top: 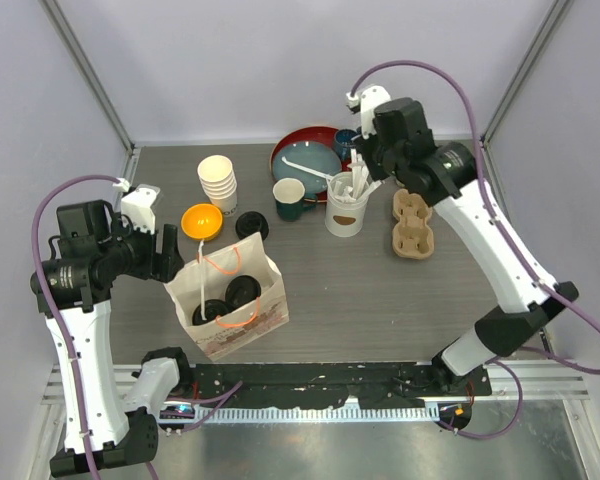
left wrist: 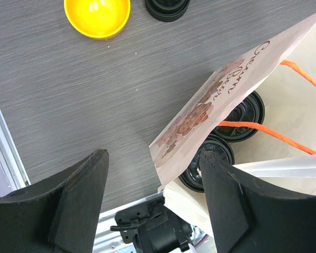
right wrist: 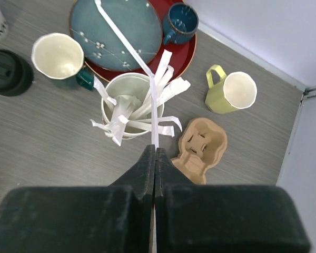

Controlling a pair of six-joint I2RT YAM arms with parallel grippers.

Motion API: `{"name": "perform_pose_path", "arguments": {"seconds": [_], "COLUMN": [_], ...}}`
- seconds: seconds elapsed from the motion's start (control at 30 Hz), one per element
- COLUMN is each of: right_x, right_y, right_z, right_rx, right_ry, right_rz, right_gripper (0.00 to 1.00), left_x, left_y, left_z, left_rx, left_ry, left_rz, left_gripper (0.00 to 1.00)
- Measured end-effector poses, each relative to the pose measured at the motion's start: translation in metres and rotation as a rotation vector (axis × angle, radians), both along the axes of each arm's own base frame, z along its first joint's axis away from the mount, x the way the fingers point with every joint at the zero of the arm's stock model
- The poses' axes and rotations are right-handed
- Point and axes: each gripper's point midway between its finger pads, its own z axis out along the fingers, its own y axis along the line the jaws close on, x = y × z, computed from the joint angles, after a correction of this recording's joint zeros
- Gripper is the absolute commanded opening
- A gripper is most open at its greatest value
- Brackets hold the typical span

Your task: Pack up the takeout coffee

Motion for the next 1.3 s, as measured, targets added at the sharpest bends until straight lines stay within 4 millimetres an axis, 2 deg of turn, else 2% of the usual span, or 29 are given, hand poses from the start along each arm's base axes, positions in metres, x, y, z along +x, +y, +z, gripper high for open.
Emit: {"name": "perform_pose_path", "arguments": {"seconds": [0.13,0.3,0.4,0.47,0.53,0.57,0.7,0.77,0.87,0.93,1.03,1.17,1.3], "right_x": [-0.029,-0.102,-0.151,-0.183,-0.202,-0.209,-0.226,-0.231,-0.239,-0.242,-0.244,-0.245,-0.261], "right_y": [-0.006,-0.005,0.019,0.04,0.063,0.077,0.128,0.153,0.175,0.179,0.181,0.184,0.19], "right_z": [0.047,0.132,0.167,0.182,0.179,0.171,0.134,0.106,0.068,0.055,0.057,0.078,0.096], "right_rx": [0.117,0.374,0.494,0.557,0.581,0.578,0.505,0.439,0.356,0.324,0.318,0.36,0.398], "right_ry": [-0.099,-0.32,-0.381,-0.386,-0.336,-0.287,-0.098,0.016,0.145,0.185,0.172,0.083,0.022], "right_rz": [0.053,0.276,0.545,0.747,0.901,0.967,1.13,1.184,1.213,1.217,1.211,1.199,1.225], "right_gripper": [0.01,0.01,0.01,0.01,0.01,0.01,0.01,0.01,0.01,0.01,0.01,0.01,0.01], "left_x": [0.0,0.0,0.0,0.0,0.0,-0.001,-0.001,-0.001,-0.001,-0.001,-0.001,-0.001,-0.001], "left_y": [0.0,0.0,0.0,0.0,0.0,0.0,0.0,0.0,0.0,0.0,0.0,0.0,0.0], "left_z": [0.0,0.0,0.0,0.0,0.0,0.001,0.001,0.001,0.001,0.001,0.001,0.001,0.001], "left_rx": [0.004,0.006,0.006,0.006,0.006,0.006,0.007,0.007,0.007,0.007,0.007,0.007,0.007], "left_ry": [-0.002,-0.003,-0.003,-0.003,-0.005,-0.006,-0.009,-0.009,-0.01,-0.01,-0.01,-0.01,-0.01], "left_rz": [-0.004,-0.006,-0.006,-0.006,-0.006,-0.006,-0.006,-0.006,-0.006,-0.006,-0.006,-0.006,-0.006], "left_gripper": [0.74,0.74,0.74,0.74,0.74,0.74,0.74,0.74,0.73,0.74,0.74,0.73,0.67]}}
